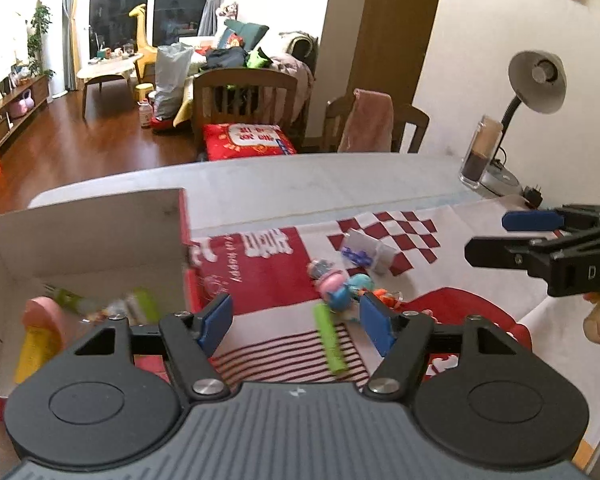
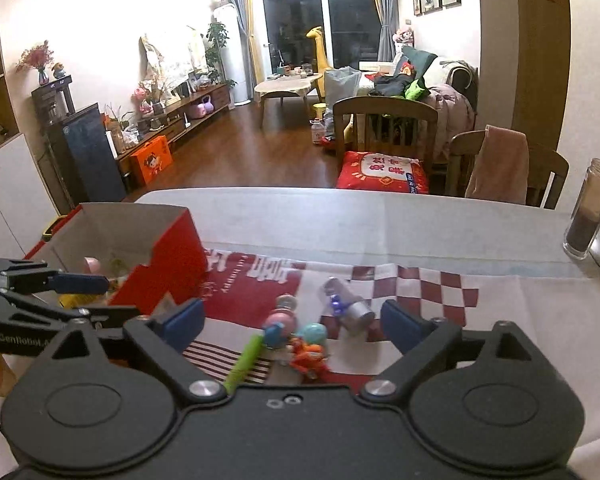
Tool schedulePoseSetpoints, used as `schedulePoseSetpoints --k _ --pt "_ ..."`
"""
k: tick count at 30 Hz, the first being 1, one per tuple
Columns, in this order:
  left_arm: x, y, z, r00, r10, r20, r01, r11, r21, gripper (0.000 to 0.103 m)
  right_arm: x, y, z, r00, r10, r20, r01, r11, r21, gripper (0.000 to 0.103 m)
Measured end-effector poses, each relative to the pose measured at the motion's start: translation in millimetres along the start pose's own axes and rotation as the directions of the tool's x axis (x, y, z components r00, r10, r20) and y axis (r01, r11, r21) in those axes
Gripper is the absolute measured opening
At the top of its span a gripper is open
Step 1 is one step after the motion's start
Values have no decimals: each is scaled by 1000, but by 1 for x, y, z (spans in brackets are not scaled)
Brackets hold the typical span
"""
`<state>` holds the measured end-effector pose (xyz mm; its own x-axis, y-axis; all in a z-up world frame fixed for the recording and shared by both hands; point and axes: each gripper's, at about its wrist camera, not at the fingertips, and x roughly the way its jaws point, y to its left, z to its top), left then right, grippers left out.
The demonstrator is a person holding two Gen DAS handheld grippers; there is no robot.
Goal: Organize rigid objects
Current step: 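Withdraw both grippers from the box back toward the toy pile, then grasp the green highlighter with the left gripper while the right gripper grasps the clear blue-ball jar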
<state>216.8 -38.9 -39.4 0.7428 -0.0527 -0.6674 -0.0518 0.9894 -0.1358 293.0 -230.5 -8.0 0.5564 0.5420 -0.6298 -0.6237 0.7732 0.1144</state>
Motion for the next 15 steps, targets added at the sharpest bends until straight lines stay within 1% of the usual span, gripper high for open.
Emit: schedulePoseSetpoints --k 1,2,3,4,8,15 --pt "3 -6 0 1000 12 -1 -12 1000 -3 70 2 -4 0 1000 9 -2 -9 1000 -5 100" --pt "6 -10 -1 1000 25 0 -25 1000 -6 73 3 -9 -1 1000 14 -4 -14 1000 -11 101" --pt "9 -13 -2 1000 28 -1 -28 1000 -10 76 4 -11 0 1000 17 -4 -17 1000 -19 103" --pt "12 -17 -3 1000 26 -1 -26 1000 -18 83 7 -15 0 1000 17 -5 -17 999 -28 103" --pt "25 -29 -8 1000 31 -5 -31 999 -41 84 24 -32 3 1000 -2 -20 1 999 -40 103" --pt "59 -50 -19 997 79 -18 -80 996 -30 84 68 -56 6 997 -26 -69 21 997 -74 103"
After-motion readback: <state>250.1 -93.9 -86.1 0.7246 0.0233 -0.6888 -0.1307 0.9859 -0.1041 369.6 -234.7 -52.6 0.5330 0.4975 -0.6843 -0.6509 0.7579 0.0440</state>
